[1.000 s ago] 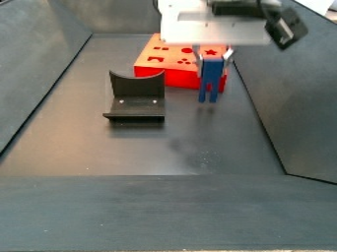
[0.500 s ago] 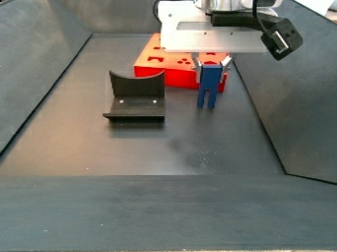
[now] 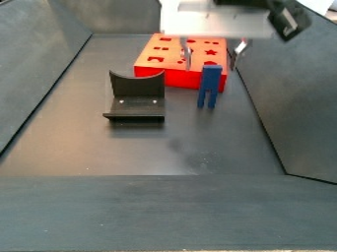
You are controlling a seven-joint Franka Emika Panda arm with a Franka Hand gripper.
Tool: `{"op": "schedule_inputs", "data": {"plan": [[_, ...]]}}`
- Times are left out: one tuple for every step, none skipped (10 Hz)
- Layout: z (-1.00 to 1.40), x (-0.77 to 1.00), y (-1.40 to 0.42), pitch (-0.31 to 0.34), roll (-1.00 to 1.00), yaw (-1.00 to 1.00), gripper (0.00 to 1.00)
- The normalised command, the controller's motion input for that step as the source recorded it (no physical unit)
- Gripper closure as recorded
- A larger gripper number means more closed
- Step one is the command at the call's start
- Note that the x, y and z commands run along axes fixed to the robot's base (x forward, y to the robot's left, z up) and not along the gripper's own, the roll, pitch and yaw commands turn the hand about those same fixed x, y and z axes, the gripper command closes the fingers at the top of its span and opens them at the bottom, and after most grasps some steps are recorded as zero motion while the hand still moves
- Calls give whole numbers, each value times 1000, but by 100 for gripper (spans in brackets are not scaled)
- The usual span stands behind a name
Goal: Pick up the square-circle object. Move up. Rotate the square-circle object. Move to above the board. Insert the square-circle object.
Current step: Rotate the square-circle object.
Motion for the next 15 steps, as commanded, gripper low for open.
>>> {"op": "schedule_inputs", "data": {"plan": [[695, -20, 1, 47, 8, -46, 0], [463, -13, 2, 59, 4, -45, 0], [285, -8, 3, 61, 2, -44, 0], [0, 0, 0, 5, 0, 1000, 0], [-56, 10, 0, 5, 0, 1000, 0], [-40, 22, -6, 4, 0, 1000, 0], [-31, 23, -5, 4, 0, 1000, 0], [-30, 24, -5, 4, 0, 1000, 0], [-30, 24, -5, 4, 0, 1000, 0], [-30, 24, -5, 4, 0, 1000, 0], [-30, 24, -6, 5, 0, 1000, 0], [-30, 24, -5, 5, 0, 1000, 0], [-29, 24, -5, 5, 0, 1000, 0], [-29, 24, -5, 5, 0, 1000, 0], [-29, 24, -5, 5, 0, 1000, 0]]}}
